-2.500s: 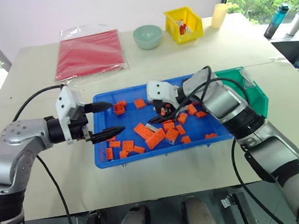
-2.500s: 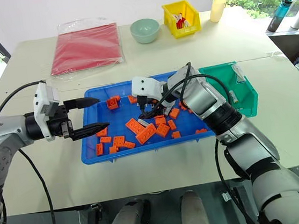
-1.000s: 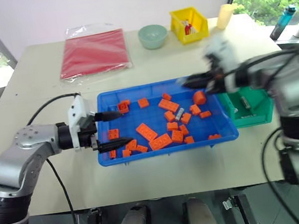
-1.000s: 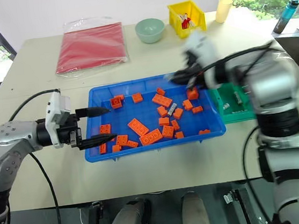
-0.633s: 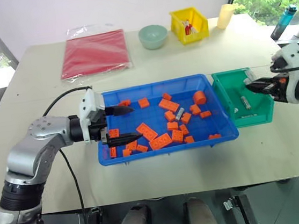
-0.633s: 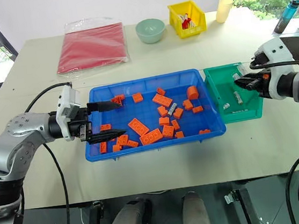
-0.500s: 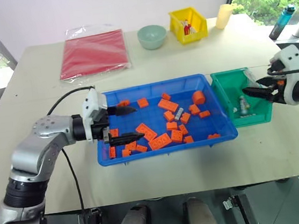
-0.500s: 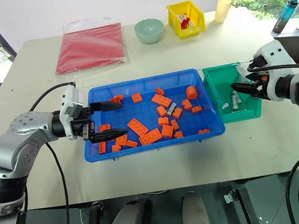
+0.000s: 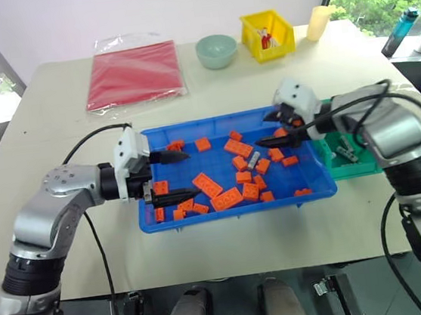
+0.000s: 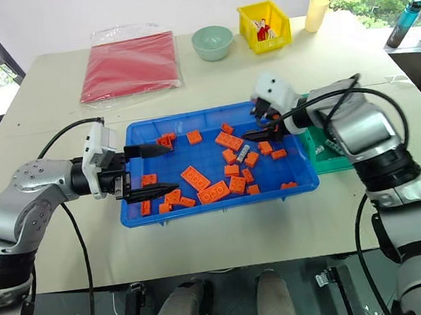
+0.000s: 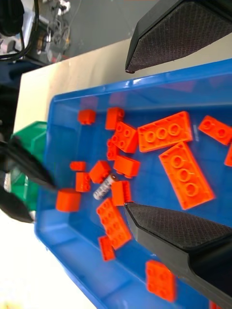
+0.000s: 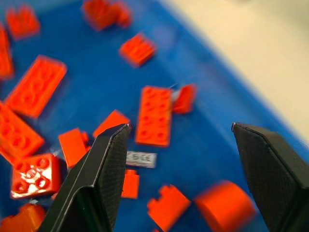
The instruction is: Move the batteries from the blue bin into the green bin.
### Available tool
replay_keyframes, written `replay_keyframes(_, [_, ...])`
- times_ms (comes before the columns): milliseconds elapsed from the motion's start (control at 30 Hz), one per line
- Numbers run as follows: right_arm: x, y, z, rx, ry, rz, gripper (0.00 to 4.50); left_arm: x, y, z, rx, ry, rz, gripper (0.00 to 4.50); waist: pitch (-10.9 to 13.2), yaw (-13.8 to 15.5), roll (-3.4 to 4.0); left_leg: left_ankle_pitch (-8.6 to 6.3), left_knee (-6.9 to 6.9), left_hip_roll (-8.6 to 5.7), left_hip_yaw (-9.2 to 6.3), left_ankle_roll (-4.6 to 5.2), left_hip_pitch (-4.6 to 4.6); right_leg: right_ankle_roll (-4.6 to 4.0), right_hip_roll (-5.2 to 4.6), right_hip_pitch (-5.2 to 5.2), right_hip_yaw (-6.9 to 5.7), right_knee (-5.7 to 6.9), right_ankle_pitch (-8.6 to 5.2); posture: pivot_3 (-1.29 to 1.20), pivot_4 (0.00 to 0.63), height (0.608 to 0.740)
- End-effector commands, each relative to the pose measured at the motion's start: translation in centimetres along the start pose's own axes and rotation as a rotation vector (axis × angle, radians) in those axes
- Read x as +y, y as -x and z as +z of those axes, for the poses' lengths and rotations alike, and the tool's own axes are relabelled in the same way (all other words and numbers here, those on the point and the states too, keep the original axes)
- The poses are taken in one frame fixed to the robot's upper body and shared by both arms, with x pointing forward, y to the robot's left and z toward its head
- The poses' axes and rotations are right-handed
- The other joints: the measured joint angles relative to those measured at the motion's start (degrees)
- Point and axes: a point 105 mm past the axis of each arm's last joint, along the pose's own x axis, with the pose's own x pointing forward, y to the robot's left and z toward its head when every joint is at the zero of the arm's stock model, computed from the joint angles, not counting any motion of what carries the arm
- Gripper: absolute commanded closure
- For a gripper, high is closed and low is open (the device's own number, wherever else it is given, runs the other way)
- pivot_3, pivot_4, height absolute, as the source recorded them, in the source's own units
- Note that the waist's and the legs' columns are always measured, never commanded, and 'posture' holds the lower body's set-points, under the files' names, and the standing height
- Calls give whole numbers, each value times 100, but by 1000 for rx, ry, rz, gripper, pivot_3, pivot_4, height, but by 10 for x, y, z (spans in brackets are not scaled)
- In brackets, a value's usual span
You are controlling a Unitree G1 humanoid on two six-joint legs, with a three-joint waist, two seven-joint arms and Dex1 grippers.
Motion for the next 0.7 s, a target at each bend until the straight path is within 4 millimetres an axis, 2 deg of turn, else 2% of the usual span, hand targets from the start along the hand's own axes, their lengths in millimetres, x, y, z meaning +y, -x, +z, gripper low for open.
replay_keyframes(33, [-1, -8, 2, 22, 68, 23, 1021, -4, 8, 10, -6, -53, 35, 0, 0, -23, 0, 0, -1, 2, -1, 0, 0, 0, 1, 1, -1, 0, 0, 0, 150, 717])
replay_keyframes(100, [2, -13, 0, 29, 52, 43, 1021, -6, 11, 10, -5, -49, 55, 0, 0, -36, 0, 0, -4, 4, 0, 0, 0, 0, 2, -2, -1, 1, 0, 0, 150, 717])
replay_keyframes(233, [11, -18, -3, 32, 27, 66, 12, -9, 15, 8, 2, -34, 81, 0, 0, -37, 0, 0, -5, 6, 0, 0, 0, 0, 4, -6, 0, 1, 0, 0, 150, 717])
replay_keyframes(433, [24, -25, -7, 29, -7, 84, 12, -10, 16, 8, 3, -26, 89, 0, 0, -21, 0, 0, -2, 4, 0, -1, 0, 0, 3, -4, 0, 0, 0, 0, 150, 717])
replay_keyframes(700, [21, -33, -18, 42, -52, 20, 12, -6, 11, 12, -5, -36, 69, 0, 0, -30, 0, 0, -2, 4, 1, -1, 0, 0, 2, -4, 0, 0, 0, 0, 150, 717])
